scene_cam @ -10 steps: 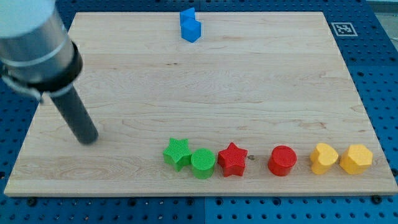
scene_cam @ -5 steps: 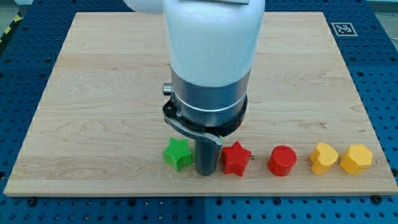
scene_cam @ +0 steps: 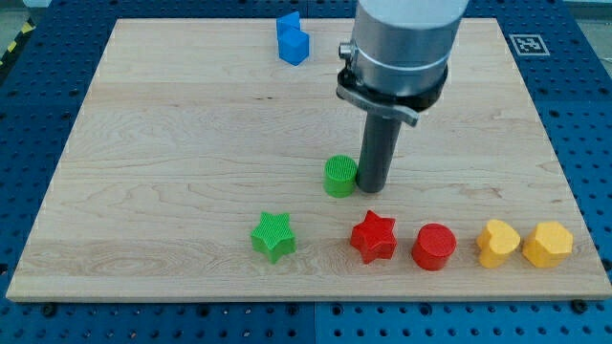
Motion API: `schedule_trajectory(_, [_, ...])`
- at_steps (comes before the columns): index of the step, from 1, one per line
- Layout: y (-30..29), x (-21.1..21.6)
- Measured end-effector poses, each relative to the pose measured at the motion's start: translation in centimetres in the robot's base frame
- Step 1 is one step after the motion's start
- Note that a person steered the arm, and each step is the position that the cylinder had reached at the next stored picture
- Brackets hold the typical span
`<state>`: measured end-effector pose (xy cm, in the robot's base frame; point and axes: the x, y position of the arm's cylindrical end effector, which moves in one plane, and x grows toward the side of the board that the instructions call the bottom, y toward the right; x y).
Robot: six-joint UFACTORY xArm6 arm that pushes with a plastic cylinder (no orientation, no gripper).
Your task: Place the green circle to the right of the blue cube
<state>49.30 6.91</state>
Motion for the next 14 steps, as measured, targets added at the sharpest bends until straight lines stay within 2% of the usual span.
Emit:
schedule_trajectory(1, [0.0,0.5])
schedule_trajectory(2, [0.5,4.1])
schedule_trajectory(3, [0.5,4.2])
schedule_trajectory(5, [-1.4,2.3])
schedule_trajectory(7, [-6.5,-0.9])
schedule_trajectory(11, [-11.5,-0.7])
schedule_trajectory(13, [-10.2,-1.5])
schedule_trajectory(14, [-8.7,-3.7])
